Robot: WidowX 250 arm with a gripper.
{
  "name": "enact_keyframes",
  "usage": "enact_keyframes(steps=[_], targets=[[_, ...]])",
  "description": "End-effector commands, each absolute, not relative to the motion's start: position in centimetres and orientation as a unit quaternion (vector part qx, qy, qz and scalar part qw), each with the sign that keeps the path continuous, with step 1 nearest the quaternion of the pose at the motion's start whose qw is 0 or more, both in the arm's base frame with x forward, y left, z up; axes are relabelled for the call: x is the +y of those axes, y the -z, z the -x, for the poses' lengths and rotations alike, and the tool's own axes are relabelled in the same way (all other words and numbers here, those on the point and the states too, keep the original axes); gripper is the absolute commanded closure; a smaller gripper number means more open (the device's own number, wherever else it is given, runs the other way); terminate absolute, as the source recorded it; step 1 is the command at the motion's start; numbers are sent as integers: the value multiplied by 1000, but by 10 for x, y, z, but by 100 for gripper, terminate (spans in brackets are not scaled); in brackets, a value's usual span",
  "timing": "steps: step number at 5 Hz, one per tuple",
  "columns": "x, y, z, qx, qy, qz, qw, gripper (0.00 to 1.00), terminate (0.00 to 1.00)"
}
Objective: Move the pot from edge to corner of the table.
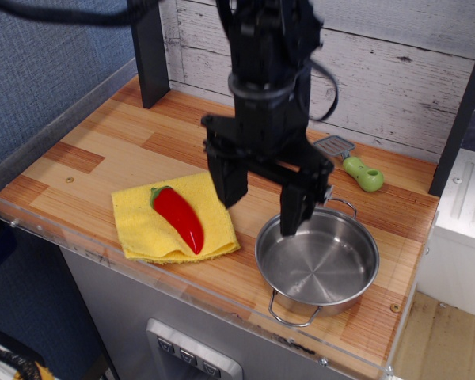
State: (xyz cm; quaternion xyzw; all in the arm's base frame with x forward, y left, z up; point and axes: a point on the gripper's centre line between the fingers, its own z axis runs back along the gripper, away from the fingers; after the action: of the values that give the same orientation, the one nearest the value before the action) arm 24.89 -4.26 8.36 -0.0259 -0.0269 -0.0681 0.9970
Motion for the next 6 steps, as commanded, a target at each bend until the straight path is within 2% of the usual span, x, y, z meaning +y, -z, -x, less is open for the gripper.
enact_keyframes(steps=[1,4,5,6], targets=[[-53,-47,-276,-22,63,19,998,0,0],[-49,-19,-280,2,59,2,998,0,0],[-48,-16,-279,-2,57,-4,998,100,0],[-49,-13,-278,-3,59,-5,998,100,0]])
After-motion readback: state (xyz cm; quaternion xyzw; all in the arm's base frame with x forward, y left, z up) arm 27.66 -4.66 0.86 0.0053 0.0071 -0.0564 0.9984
